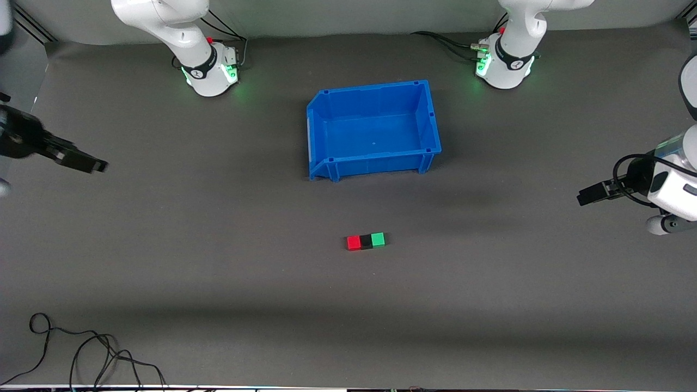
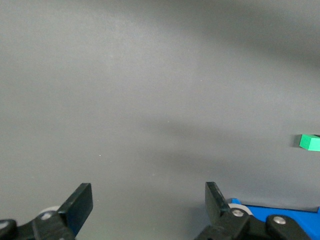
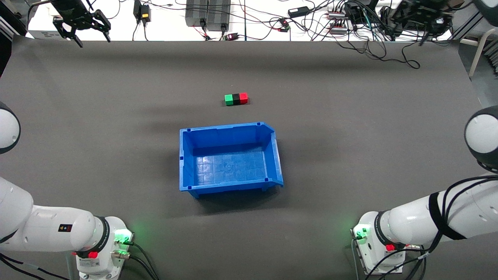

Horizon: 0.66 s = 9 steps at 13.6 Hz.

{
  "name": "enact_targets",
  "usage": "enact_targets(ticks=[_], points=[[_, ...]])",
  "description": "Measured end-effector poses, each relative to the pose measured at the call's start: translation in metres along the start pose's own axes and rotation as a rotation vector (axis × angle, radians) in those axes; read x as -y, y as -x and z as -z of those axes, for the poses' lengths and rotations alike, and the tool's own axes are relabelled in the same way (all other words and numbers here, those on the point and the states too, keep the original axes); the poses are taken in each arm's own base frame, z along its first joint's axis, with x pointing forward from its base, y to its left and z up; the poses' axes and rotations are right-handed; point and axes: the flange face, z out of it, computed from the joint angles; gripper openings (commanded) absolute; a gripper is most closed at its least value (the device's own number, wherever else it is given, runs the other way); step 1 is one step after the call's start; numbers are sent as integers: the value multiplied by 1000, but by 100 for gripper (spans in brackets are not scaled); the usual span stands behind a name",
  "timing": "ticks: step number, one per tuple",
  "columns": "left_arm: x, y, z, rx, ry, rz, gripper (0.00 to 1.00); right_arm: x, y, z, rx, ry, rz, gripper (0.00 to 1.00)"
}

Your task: Attach green and red cubes to black cube

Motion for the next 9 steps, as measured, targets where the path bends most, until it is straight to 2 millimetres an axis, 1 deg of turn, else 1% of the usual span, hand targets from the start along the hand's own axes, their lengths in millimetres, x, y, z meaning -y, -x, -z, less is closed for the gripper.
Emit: enact_targets(ticks=[1, 2, 3, 5, 7, 9], points=[[2, 0, 4, -12, -5, -23, 100, -13, -3, 1, -18, -8, 53, 99], [5, 2, 11, -28, -12, -46, 100, -20, -5, -1, -39, -12, 105, 99], [7, 4, 18, -45, -19, -64, 100, -21, -9, -5, -60, -14, 148, 99], [9, 12, 35, -74, -22, -82, 100, -19, -19, -18, -99, -17, 190, 99], [11, 20, 50, -96, -20, -104, 100, -14, -23, -28, -122, 6, 216, 99], [12, 22, 54, -97, -21, -124, 100, -1, -19, -30, -134, 45, 246, 100]])
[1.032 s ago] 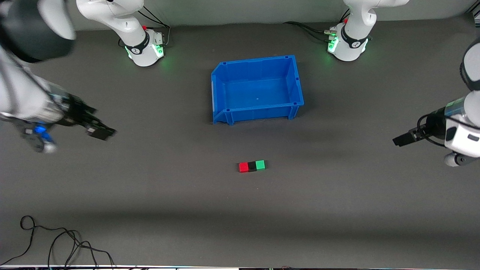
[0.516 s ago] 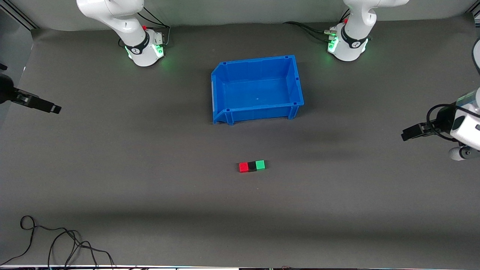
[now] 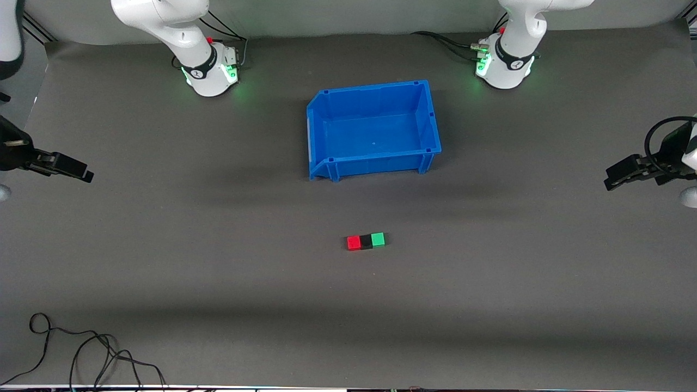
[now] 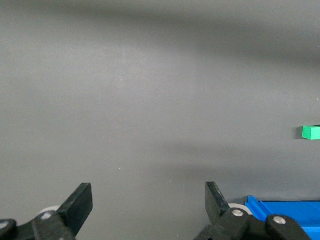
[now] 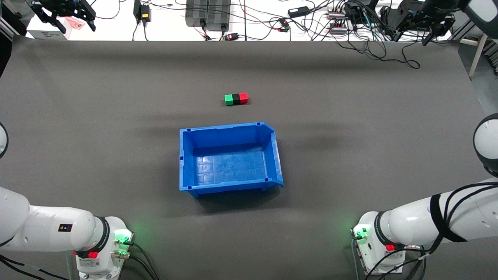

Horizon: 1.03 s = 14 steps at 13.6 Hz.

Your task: Attach green and red cubes to black cube

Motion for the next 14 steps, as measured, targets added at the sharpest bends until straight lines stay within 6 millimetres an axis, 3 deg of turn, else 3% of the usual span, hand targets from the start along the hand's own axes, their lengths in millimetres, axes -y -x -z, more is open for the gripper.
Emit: enact_targets(ticks=[2, 10, 14], points=[[-2, 0, 0, 2, 0, -7, 100, 9, 1, 0, -5, 8, 17, 100], [3, 18, 21, 16, -12, -68, 100, 7, 1, -1, -5, 7, 16, 100], [-3, 22, 19, 45, -25, -113, 100, 13, 2, 1, -7, 1, 30, 100]])
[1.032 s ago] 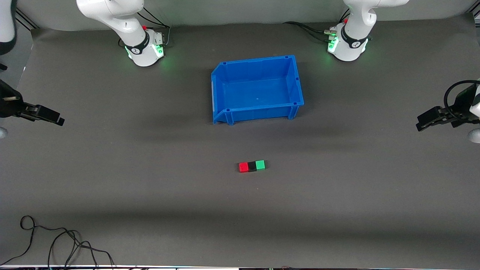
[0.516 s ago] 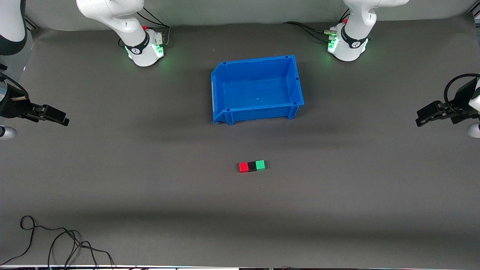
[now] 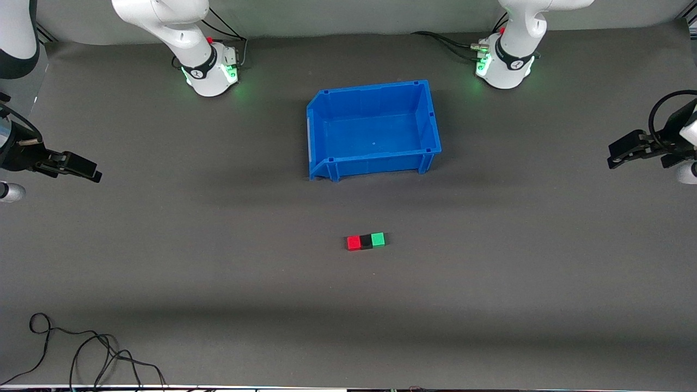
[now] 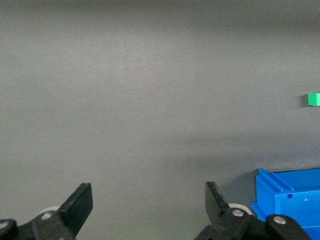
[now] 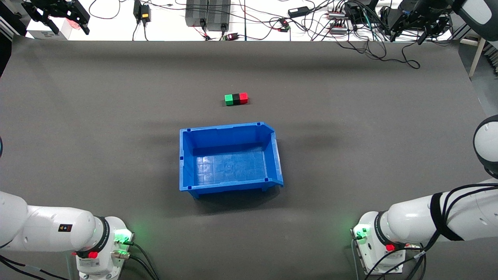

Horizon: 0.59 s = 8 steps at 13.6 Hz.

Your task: Attach green and red cubes to black cube

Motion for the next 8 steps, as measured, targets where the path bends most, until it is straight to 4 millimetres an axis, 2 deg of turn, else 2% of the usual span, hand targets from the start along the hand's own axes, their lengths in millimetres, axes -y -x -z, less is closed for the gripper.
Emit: enact_targets(ticks=[4, 8], points=[[-19, 1, 0, 8, 2, -33, 100, 1, 0, 0, 0, 0, 2, 100], [-21, 2, -2, 15, 12, -36, 100, -2, 0, 2, -25, -3, -3, 100]])
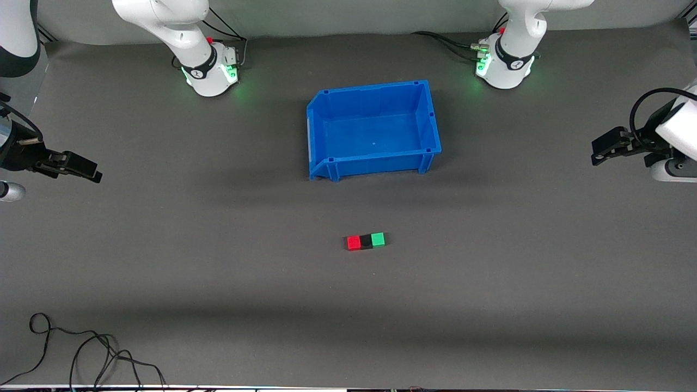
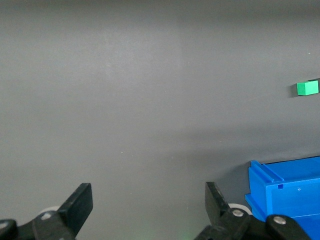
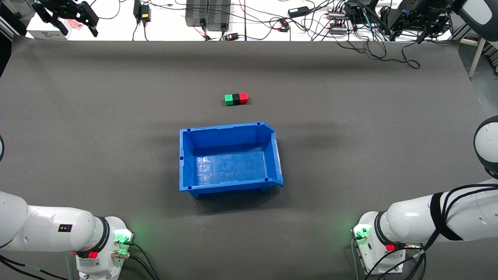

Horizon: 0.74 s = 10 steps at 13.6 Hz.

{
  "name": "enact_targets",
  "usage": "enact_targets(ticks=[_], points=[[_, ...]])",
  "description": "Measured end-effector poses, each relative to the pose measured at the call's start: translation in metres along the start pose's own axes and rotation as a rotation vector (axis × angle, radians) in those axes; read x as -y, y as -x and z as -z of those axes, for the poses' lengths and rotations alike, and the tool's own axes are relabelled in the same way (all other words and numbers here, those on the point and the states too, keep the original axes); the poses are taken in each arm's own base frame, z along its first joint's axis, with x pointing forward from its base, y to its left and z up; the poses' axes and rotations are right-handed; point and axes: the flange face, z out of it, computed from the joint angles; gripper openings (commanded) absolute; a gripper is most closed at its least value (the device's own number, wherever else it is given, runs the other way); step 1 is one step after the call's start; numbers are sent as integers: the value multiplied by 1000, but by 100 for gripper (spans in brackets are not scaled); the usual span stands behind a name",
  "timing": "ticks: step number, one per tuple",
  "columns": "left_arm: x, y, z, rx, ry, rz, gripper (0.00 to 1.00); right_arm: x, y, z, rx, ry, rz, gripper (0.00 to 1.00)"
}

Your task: Attach green and red cubes to black cube

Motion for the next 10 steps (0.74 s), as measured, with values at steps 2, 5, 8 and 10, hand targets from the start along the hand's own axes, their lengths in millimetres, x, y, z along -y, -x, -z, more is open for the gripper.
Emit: enact_targets(ticks=[2, 5, 8, 10], points=[[0, 0, 0, 2, 0, 1, 100, -1, 4, -3, -13, -1, 0, 100], [0, 0, -1, 4, 0, 1, 100, 2, 7, -6, -12, -1, 4, 100], [1, 0, -1, 6, 0, 1, 100, 2, 7, -8, -10, -1, 5, 100], [1, 0, -1, 8, 0, 1, 100, 2, 7, -8, -10, -1, 5, 100]])
